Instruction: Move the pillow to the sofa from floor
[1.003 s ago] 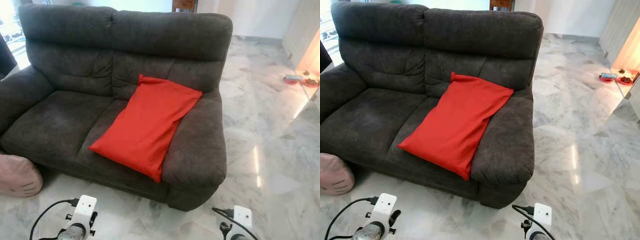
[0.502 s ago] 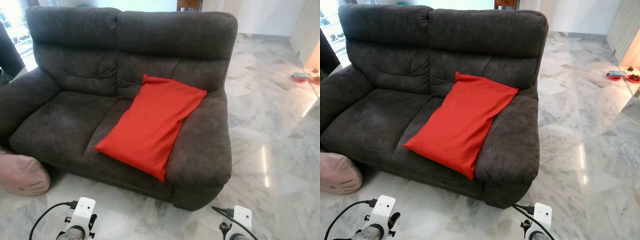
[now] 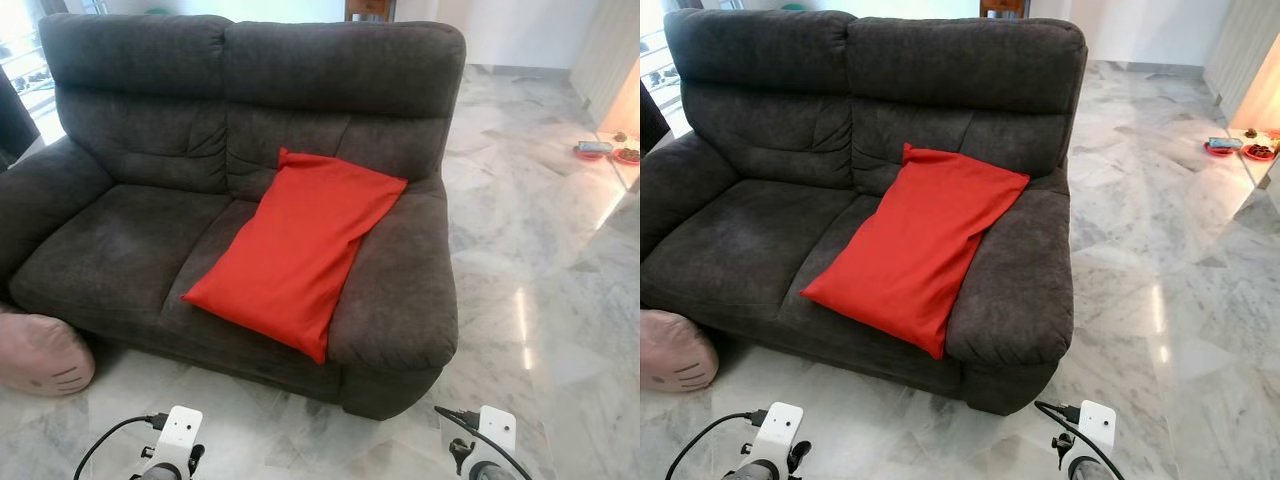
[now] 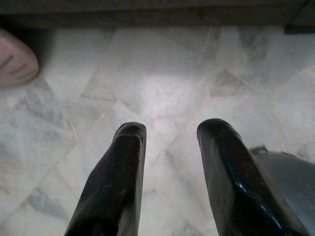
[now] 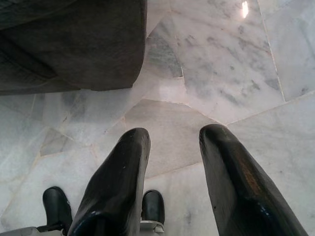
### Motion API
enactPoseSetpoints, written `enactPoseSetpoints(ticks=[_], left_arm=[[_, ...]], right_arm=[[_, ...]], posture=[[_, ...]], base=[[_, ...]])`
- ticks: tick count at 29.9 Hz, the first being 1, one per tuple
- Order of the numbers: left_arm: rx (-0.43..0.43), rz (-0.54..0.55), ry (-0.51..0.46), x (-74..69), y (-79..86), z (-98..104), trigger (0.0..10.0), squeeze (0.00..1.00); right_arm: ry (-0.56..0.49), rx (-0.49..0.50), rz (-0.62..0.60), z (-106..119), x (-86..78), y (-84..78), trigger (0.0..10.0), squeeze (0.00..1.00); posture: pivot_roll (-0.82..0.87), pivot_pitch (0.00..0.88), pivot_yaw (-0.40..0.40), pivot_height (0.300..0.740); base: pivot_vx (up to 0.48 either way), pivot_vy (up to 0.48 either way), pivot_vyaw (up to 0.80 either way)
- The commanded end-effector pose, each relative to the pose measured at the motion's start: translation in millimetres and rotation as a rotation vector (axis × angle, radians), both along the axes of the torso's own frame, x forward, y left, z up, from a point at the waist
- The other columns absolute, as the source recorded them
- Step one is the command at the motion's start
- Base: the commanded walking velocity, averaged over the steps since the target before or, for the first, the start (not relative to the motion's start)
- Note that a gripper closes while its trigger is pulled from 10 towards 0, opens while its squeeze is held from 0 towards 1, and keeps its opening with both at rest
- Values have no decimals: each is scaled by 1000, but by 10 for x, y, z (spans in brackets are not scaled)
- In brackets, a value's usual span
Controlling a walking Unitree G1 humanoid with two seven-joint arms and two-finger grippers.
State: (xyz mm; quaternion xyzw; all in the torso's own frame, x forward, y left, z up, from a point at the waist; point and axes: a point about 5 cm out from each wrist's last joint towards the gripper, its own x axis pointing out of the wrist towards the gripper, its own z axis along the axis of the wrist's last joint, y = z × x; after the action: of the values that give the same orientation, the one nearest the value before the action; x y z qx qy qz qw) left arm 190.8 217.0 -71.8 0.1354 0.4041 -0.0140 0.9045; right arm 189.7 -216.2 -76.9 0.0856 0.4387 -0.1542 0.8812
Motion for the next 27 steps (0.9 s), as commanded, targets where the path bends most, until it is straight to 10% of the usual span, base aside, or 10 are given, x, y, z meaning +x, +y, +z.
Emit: enactPoseSetpoints(ticks=[1,27], left_arm=[[5,19,40,-89,11,-51,10000,0],[3,50,69,-210,88,-90,10000,0]], right_arm=[[-12,3,-12,11,16,-10,10000,0],[-9,10,-21,1,-9,-18,10000,0]], posture=[[15,0,8,740],[22,0,6,740]], base=[[0,334,0],[0,371,0]])
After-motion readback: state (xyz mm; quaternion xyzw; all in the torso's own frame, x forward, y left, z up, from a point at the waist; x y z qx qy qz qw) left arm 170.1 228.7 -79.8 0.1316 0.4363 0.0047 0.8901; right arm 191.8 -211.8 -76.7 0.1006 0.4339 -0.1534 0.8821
